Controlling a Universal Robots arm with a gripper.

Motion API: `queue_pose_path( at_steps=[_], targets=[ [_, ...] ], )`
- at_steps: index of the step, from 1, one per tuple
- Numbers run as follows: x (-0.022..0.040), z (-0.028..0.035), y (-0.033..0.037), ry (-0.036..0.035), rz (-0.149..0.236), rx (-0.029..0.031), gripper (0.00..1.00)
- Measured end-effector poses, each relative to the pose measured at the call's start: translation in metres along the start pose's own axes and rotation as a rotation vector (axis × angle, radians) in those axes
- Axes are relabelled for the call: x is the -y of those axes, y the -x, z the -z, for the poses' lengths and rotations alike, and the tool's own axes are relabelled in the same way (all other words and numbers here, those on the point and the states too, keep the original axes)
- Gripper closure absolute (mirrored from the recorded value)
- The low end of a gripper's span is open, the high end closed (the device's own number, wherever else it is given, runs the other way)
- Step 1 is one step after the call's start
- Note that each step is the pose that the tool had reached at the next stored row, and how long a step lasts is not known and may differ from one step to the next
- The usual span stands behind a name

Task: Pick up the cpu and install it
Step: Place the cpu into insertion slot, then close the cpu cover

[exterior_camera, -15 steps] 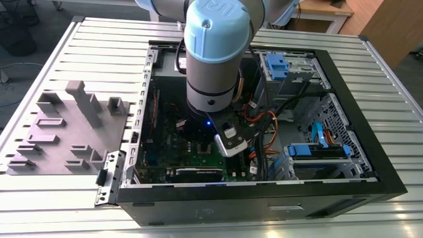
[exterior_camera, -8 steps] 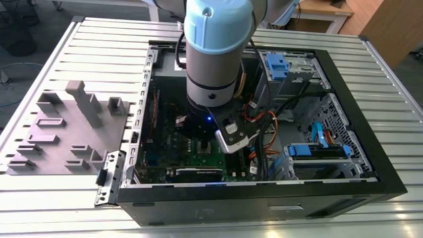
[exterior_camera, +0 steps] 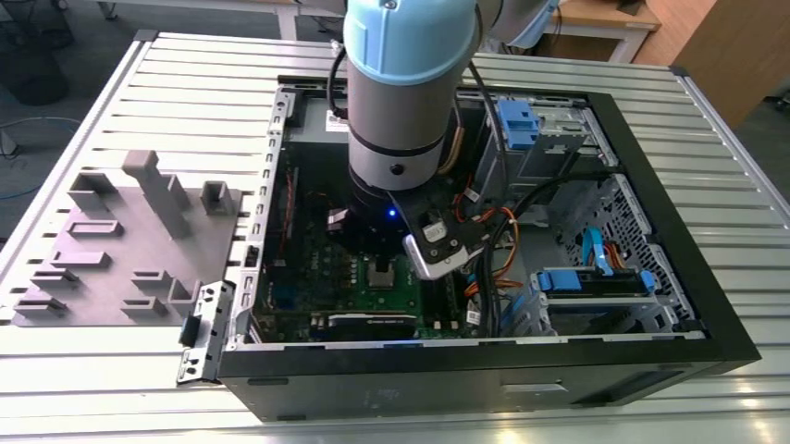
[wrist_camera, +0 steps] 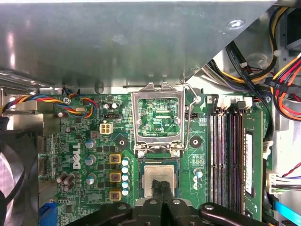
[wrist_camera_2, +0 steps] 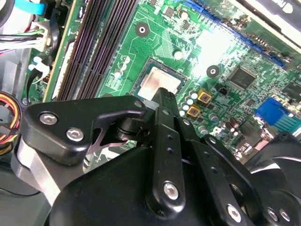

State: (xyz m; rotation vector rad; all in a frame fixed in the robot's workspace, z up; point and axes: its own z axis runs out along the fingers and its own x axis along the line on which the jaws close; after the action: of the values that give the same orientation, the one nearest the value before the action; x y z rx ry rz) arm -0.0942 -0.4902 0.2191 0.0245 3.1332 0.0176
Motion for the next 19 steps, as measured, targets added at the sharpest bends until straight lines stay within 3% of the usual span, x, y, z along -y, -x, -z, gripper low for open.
queue_pose_path(
  at_steps=[11, 19],
  targets=[
    [0.0001, 0.0005, 0.0006, -0.0002, 0.000, -0.0001, 0.89],
    [-0.0001, 0.0004, 0.0070, -0.0001, 0.000, 0.0000, 0.89]
  ],
)
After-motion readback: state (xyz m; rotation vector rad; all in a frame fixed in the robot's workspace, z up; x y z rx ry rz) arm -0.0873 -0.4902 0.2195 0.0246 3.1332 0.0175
